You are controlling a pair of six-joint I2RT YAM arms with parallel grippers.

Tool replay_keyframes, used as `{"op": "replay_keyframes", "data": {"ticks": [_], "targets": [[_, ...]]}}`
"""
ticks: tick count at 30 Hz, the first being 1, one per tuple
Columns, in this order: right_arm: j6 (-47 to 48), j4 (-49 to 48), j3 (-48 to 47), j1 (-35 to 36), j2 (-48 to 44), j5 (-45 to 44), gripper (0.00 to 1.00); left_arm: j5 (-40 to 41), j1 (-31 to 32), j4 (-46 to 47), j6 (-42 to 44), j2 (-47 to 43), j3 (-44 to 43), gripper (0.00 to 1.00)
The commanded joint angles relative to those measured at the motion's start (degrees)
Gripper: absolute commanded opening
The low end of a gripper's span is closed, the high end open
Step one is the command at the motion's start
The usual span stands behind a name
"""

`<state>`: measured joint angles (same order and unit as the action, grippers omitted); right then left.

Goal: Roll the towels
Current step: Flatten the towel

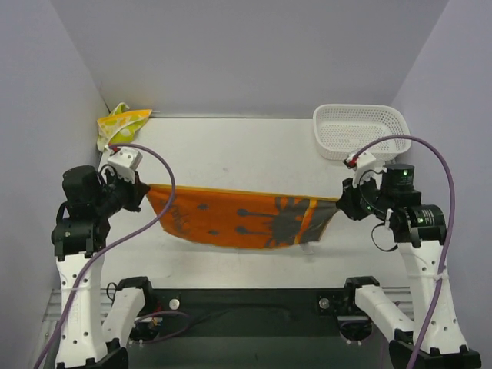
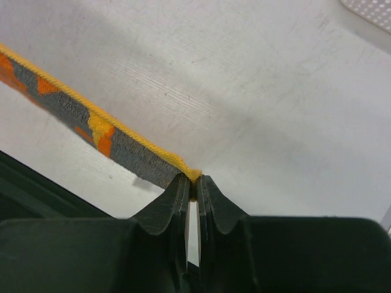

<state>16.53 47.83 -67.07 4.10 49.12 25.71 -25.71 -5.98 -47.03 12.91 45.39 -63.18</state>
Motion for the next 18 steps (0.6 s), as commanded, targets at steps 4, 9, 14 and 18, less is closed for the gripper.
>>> {"op": "replay_keyframes", "data": {"ticks": [4,9,14,18], "targets": [[-0.1,-4.8,1.6,-0.1,12.7,-2.5,0.00,2.5,-0.7,3.4,-1.5,9.8,-0.2,0.00],[-1.9,-11.6,-1.7,2.0,29.3,-5.3,0.00,1.8,1.4,10.5,-3.7,24.6,2.2,0.00],[-2.8,-18.0,-6.1,3.5,44.1,-10.4,0.00,8.0,4.3,20.4,-4.3,38.5,2.3,0.00],[-3.2,-20.1,-11.1,3.6,53.7,-13.7,0.00,10.2,5.4,25.3,-3.4,48.1,-0.9,0.00]]}}
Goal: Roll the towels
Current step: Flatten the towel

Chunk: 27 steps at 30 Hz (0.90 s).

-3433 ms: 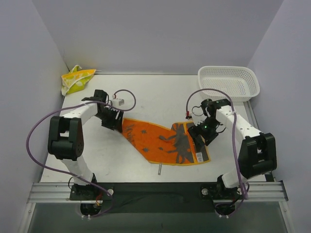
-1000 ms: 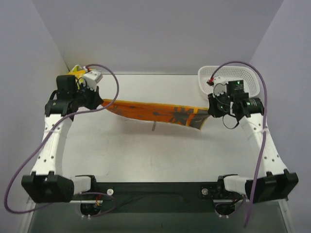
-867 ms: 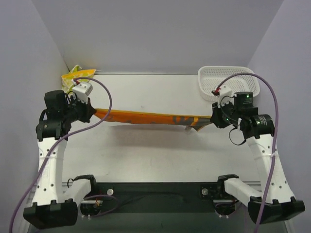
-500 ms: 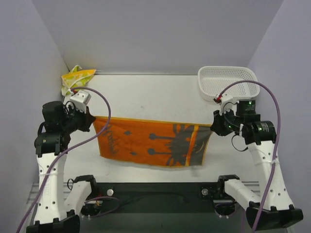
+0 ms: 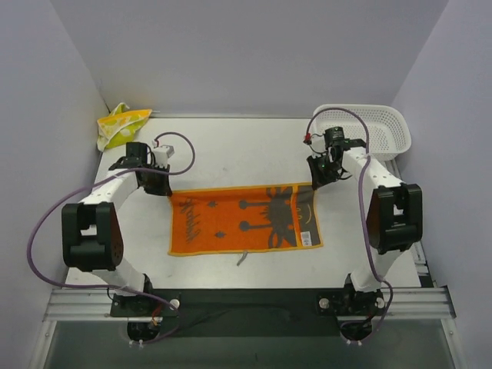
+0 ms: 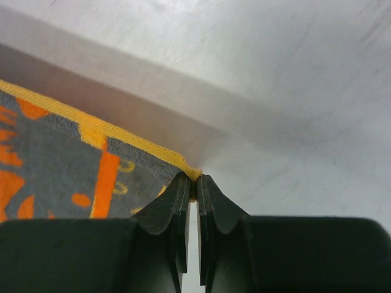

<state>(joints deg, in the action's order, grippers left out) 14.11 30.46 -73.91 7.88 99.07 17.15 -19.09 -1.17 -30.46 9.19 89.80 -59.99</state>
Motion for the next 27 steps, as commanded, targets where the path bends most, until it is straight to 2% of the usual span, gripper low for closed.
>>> {"op": "replay_keyframes", "data": {"ticks": [1,7,9,10,11,12,13,15,17,18,20,21,23,24,26,27], "targets": [[-0.8,-3.1,-6.4,-0.1,5.5,-5.5,0.00,3.7,0.6,9.2,0.4,7.3,-5.0,0.00],[-1.6,-3.2,-15.0,-0.1,17.7,-8.9,0.00,3.8,0.6,9.7,0.1,19.7,-14.8,0.00],[-2.1,-3.1,-17.5,-0.1,19.2,-10.0,0.00,3.4,0.7,9.4,0.3,21.6,-17.9,0.00],[-2.3,-3.1,-18.0,-0.1,20.0,-10.8,0.04,2.9,0.6,9.3,0.4,22.4,-18.6,0.06],[-2.7,-3.1,-18.6,-0.1,20.0,-11.2,0.13,1.7,0.7,9.2,0.8,22.7,-19.2,0.12],[-2.7,-2.9,-18.6,-0.1,19.9,-11.3,0.36,0.7,0.7,8.0,1.0,23.0,-20.0,0.23],[-2.7,-2.5,-18.7,-0.1,19.1,-11.4,0.46,0.0,0.7,6.9,1.2,23.1,-21.6,0.40],[-2.7,-1.0,-18.3,-0.2,17.1,-11.2,0.68,-2.3,0.6,4.1,1.2,21.7,-22.2,0.50],[-2.2,0.5,-17.2,-0.3,12.0,-9.5,0.73,-4.5,-0.1,1.9,3.3,17.3,-20.2,0.57],[-1.3,1.3,-15.1,-0.3,9.9,-8.5,0.75,-5.9,-0.1,-0.6,4.8,15.2,-19.1,0.57],[0.4,5.9,-13.2,-0.1,4.0,-3.7,0.74,-8.0,-0.2,-4.9,11.9,9.1,-15.5,0.57],[1.9,9.8,-10.8,0.7,2.5,-3.1,0.68,-9.3,-0.1,-9.8,14.6,5.4,-13.9,0.57],[3.1,12.5,-6.9,2.3,-2.1,-2.4,0.60,-9.7,-0.3,-13.7,20.8,1.9,-9.1,0.53],[3.6,13.8,-2.7,4.4,-3.6,-2.6,0.51,-9.6,-0.2,-16.3,22.3,-1.4,-7.4,0.47],[3.7,14.6,1.7,6.6,-7.2,-3.1,0.43,-8.9,-0.1,-17.3,24.6,-4.4,-2.4,0.38],[3.5,14.9,3.4,7.9,-8.0,-3.7,0.35,-8.3,0.2,-17.5,24.8,-5.6,-1.0,0.31]]}}
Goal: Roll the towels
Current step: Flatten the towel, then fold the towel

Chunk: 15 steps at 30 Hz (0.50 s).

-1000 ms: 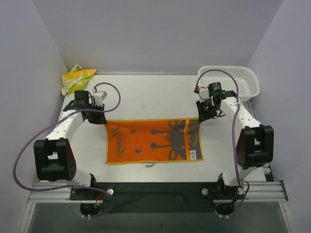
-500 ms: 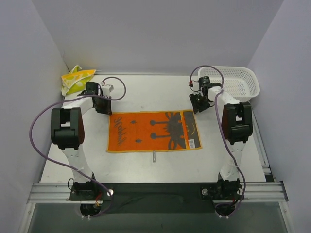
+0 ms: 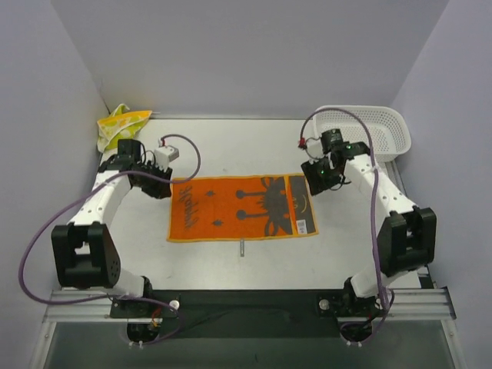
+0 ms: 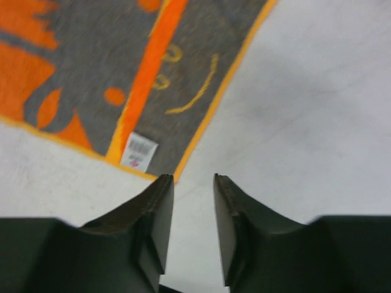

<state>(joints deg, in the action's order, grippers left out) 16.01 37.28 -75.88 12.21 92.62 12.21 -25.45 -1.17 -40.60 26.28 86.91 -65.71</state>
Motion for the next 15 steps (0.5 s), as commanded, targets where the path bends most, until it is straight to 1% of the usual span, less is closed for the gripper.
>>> {"op": "replay_keyframes", "data": {"ticks": [1,2,3,6,10,14,15], "targets": [[1.0,8.2,8.4,5.4,-2.2,1.2,0.30,-1.4,0.4,-7.5,7.8,-4.3,6.1,0.27],[0.4,8.3,9.6,6.2,-2.4,1.0,0.26,-1.0,0.6,-7.6,7.7,-4.8,7.1,0.24],[0.2,8.1,10.7,6.9,-2.3,0.9,0.19,-0.7,2.4,-7.4,7.6,-5.1,9.1,0.19],[-0.7,7.6,13.0,8.6,-0.3,0.4,0.13,2.6,6.1,-6.4,6.6,-5.0,12.2,0.14],[-1.2,5.6,14.6,9.7,2.4,-1.0,0.10,5.4,9.2,-4.1,4.7,-4.0,14.0,0.11],[-0.6,4.0,15.3,9.9,5.8,-4.1,0.09,8.4,10.6,-2.4,3.8,-1.4,15.7,0.11],[-0.6,3.1,15.6,9.9,6.6,-4.7,0.08,10.1,10.6,-1.8,3.8,-0.8,16.1,0.10]]}}
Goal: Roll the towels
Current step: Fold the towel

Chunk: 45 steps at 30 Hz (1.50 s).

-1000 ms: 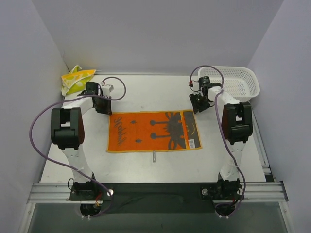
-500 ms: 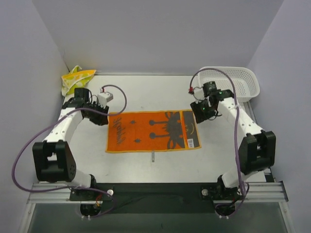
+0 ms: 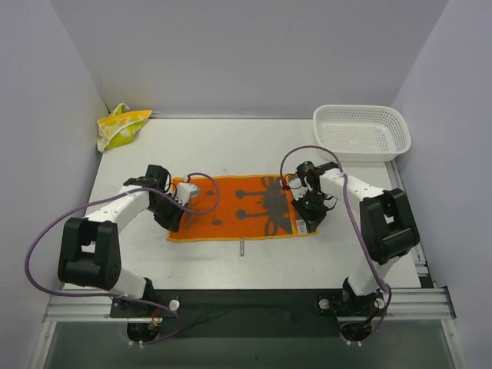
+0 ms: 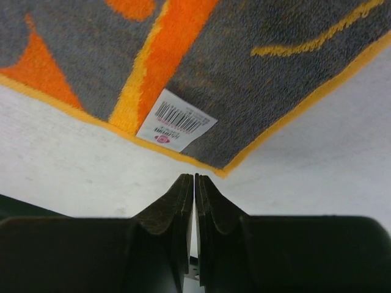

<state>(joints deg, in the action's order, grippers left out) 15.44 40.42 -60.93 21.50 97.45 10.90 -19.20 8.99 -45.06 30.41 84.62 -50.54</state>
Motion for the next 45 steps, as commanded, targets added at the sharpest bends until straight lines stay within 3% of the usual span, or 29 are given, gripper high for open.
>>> {"op": "replay_keyframes", "data": {"ticks": [1,6,14,17,18,20,21,22,24,26,28,29,35,40,45], "targets": [[-0.1,-0.4,0.6,0.7,3.4,-3.9,0.08,4.5,0.4,2.8,-0.1,2.7,1.1,0.10],[-0.1,-1.1,1.9,2.1,6.9,-7.3,0.04,9.3,0.1,3.3,1.0,4.2,3.4,0.10],[2.9,3.3,7.6,2.5,1.9,-8.4,0.03,12.3,-3.4,2.4,4.5,4.5,5.7,0.08],[3.6,5.4,6.5,3.4,-0.8,-3.9,0.07,9.4,-3.5,0.5,4.8,3.5,4.8,0.09],[3.7,6.2,5.7,3.3,-1.5,-2.6,0.14,7.9,-3.4,-0.2,4.8,2.6,4.1,0.11],[3.6,6.6,3.6,3.2,-3.8,0.4,0.23,3.0,-3.4,-2.7,4.6,1.5,1.1,0.20],[3.6,6.9,0.8,3.0,-5.3,1.4,0.34,1.5,-3.4,-3.5,4.5,0.5,-0.3,0.27],[3.5,7.0,-0.5,2.6,-6.0,2.1,0.41,-1.2,-3.4,-4.2,4.0,-0.1,-3.0,0.41],[3.5,7.2,-5.3,0.4,-7.4,3.8,0.53,-2.7,-3.5,-4.8,3.2,-1.5,-6.1,0.53],[3.9,7.1,-8.8,-3.2,-7.0,4.2,0.58,-4.3,-4.2,-3.6,1.6,-1.3,-11.0,0.66],[4.8,7.1,-13.9,-5.9,-4.4,4.5,0.58,-5.7,-5.0,-1.4,-1.0,-0.3,-14.2,0.70],[4.7,7.0,-15.7,-7.3,-2.9,4.5,0.54,-6.5,-6.1,1.5,-2.1,0.5,-16.8,0.80],[2.8,5.7,-29.2,-11.8,9.5,2.6,0.45,-5.4,-7.5,8.2,-8.3,12.1,-27.0,0.76],[0.9,4.9,-36.3,-12.1,18.5,1.5,0.43,-5.1,-8.7,9.6,-12.7,22.3,-36.0,0.67],[-0.2,4.6,-40.6,-11.9,25.6,1.5,0.42,-3.5,-8.7,9.7,-12.5,27.9,-39.5,0.66]]}}
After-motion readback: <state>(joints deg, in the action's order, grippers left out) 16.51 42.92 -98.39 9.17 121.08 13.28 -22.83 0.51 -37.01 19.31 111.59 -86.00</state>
